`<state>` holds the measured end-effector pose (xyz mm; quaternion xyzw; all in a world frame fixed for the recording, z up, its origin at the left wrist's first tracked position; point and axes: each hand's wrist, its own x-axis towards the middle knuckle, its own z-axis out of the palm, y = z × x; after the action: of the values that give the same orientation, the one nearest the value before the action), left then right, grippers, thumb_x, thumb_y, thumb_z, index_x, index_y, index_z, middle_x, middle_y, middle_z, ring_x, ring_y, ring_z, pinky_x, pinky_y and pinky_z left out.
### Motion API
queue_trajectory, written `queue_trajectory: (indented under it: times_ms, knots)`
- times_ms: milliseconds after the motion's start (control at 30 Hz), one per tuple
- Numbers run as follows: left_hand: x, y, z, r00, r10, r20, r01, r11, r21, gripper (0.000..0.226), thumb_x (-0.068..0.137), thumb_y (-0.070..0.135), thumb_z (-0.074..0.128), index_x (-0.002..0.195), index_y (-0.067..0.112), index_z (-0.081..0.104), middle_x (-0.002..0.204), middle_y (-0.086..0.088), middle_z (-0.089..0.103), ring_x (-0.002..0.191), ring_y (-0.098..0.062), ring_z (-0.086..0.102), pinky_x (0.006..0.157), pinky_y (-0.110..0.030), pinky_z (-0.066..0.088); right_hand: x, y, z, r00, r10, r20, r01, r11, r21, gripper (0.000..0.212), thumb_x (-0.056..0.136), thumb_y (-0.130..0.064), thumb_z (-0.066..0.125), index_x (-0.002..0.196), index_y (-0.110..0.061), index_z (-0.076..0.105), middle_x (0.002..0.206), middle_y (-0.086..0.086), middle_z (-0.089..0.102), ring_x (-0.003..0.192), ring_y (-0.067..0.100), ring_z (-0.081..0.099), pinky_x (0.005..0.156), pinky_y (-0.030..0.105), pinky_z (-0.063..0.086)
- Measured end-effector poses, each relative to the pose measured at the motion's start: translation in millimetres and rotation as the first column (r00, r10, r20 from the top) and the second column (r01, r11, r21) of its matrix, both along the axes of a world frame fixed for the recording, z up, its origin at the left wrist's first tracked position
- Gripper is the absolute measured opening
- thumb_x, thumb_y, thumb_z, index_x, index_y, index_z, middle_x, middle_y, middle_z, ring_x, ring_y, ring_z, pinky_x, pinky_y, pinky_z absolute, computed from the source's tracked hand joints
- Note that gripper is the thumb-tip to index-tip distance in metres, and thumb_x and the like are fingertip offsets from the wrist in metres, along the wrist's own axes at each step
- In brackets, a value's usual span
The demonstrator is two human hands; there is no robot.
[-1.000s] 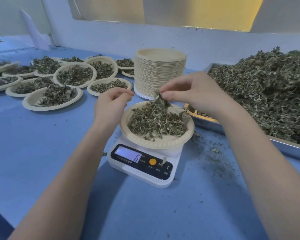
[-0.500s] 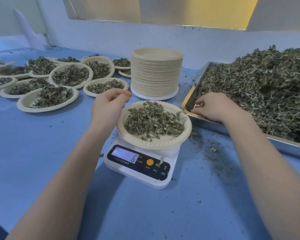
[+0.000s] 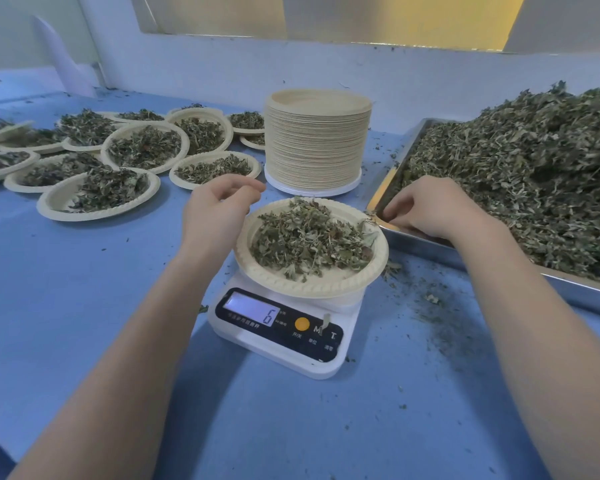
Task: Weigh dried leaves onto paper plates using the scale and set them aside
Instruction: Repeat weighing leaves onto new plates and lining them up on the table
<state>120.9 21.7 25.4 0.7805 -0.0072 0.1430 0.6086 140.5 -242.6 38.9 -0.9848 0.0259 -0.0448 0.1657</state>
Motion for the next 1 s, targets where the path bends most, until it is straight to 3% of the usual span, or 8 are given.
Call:
queue_trajectory:
  times_ms: [200, 400, 533, 633, 700, 800, 867, 1000]
  knots:
    - [1.4, 1.9, -1.0, 1.0, -0.007, 0.006, 0.007, 1.0, -0.022, 0.019, 0.084, 0.017, 0.057, 0.079, 0.03, 0.071, 0.088, 0.003, 0.067, 0.08, -0.01, 0.057, 0.08, -0.032, 0.049, -3.8, 0.4, 4.7, 0.997, -0.019, 0.072, 0.009, 0.991, 0.137, 0.015, 0.074, -0.015, 0.08, 0.083, -0.025, 0.074, 0.073, -0.01, 0.065, 0.064, 0.002, 0.058, 0.057, 0.015, 0.043]
    - [3.2, 2.9, -1.6, 1.0, -0.004, 0.009, 0.004, 1.0, -0.021, 0.021, 0.084, 0.018, 0.057, 0.077, 0.031, 0.071, 0.086, 0.006, 0.067, 0.081, -0.009, 0.058, 0.078, -0.03, 0.048, -10.3, -2.8, 18.6, 0.979, -0.041, 0.199, -0.013, 0.965, 0.262, 0.016, 0.071, -0.018, 0.082, 0.08, -0.027, 0.073, 0.078, -0.005, 0.07, 0.063, -0.001, 0.06, 0.057, 0.008, 0.042]
    - [3.8, 3.0, -2.0, 1.0, -0.002, 0.007, 0.002, 1.0, -0.017, 0.021, 0.084, 0.018, 0.057, 0.077, 0.032, 0.071, 0.085, 0.006, 0.067, 0.08, -0.009, 0.058, 0.078, -0.031, 0.049, -20.1, 13.9, 36.8, 0.963, 0.006, 0.268, -0.146, 0.849, 0.507, 0.017, 0.067, -0.02, 0.085, 0.078, -0.027, 0.073, 0.077, -0.003, 0.073, 0.075, 0.013, 0.069, 0.073, 0.025, 0.056]
    - [3.3, 3.0, -2.3, 1.0, 0.001, 0.009, -0.001, 1.0, -0.015, 0.021, 0.084, 0.018, 0.057, 0.077, 0.032, 0.071, 0.086, 0.004, 0.066, 0.079, -0.01, 0.058, 0.079, -0.032, 0.049, -31.5, 33.4, 49.9, 0.952, 0.206, 0.227, -0.304, 0.731, 0.61, 0.018, 0.066, -0.024, 0.083, 0.082, -0.024, 0.074, 0.076, -0.003, 0.074, 0.07, 0.009, 0.07, 0.061, 0.019, 0.055]
    - [2.9, 2.9, -2.3, 1.0, 0.002, 0.009, -0.001, 1.0, -0.015, 0.02, 0.084, 0.018, 0.057, 0.078, 0.031, 0.071, 0.087, 0.003, 0.066, 0.079, -0.01, 0.058, 0.079, -0.033, 0.049, -35.4, 40.8, 53.1, 0.943, 0.282, 0.176, -0.332, 0.763, 0.554, 0.017, 0.07, -0.028, 0.081, 0.085, -0.024, 0.075, 0.077, -0.004, 0.074, 0.07, 0.007, 0.07, 0.057, 0.018, 0.055]
    - [2.8, 3.1, -2.4, 1.0, 0.007, 0.006, -0.007, 1.0, -0.017, 0.02, 0.083, 0.017, 0.057, 0.078, 0.031, 0.071, 0.087, 0.003, 0.067, 0.079, -0.011, 0.058, 0.08, -0.033, 0.049, -30.0, 36.6, 50.5, 0.956, 0.196, 0.218, -0.267, 0.891, 0.368, 0.01, 0.077, -0.033, 0.076, 0.085, -0.029, 0.074, 0.075, -0.009, 0.072, 0.067, 0.001, 0.066, 0.061, 0.016, 0.056]
    - [2.9, 3.2, -2.6, 1.0, 0.009, 0.004, -0.009, 1.0, -0.02, 0.02, 0.084, 0.017, 0.057, 0.078, 0.03, 0.071, 0.087, 0.003, 0.067, 0.079, -0.011, 0.058, 0.081, -0.034, 0.049, -22.7, 28.1, 44.8, 0.964, 0.134, 0.23, -0.193, 0.947, 0.257, 0.008, 0.08, -0.033, 0.074, 0.088, -0.03, 0.073, 0.075, -0.013, 0.069, 0.061, -0.003, 0.061, 0.059, 0.009, 0.049]
    - [3.8, 2.9, -2.9, 1.0, 0.009, 0.001, -0.009, 1.0, -0.022, 0.019, 0.084, 0.017, 0.057, 0.078, 0.029, 0.071, 0.087, 0.004, 0.067, 0.078, -0.01, 0.058, 0.08, -0.033, 0.05, -7.5, 6.1, 21.6, 0.995, 0.001, 0.102, -0.002, 1.0, 0.014, 0.02, 0.085, -0.031, 0.069, 0.103, -0.022, 0.073, 0.105, 0.0, 0.069, 0.084, 0.011, 0.053, 0.08, 0.021, 0.037]
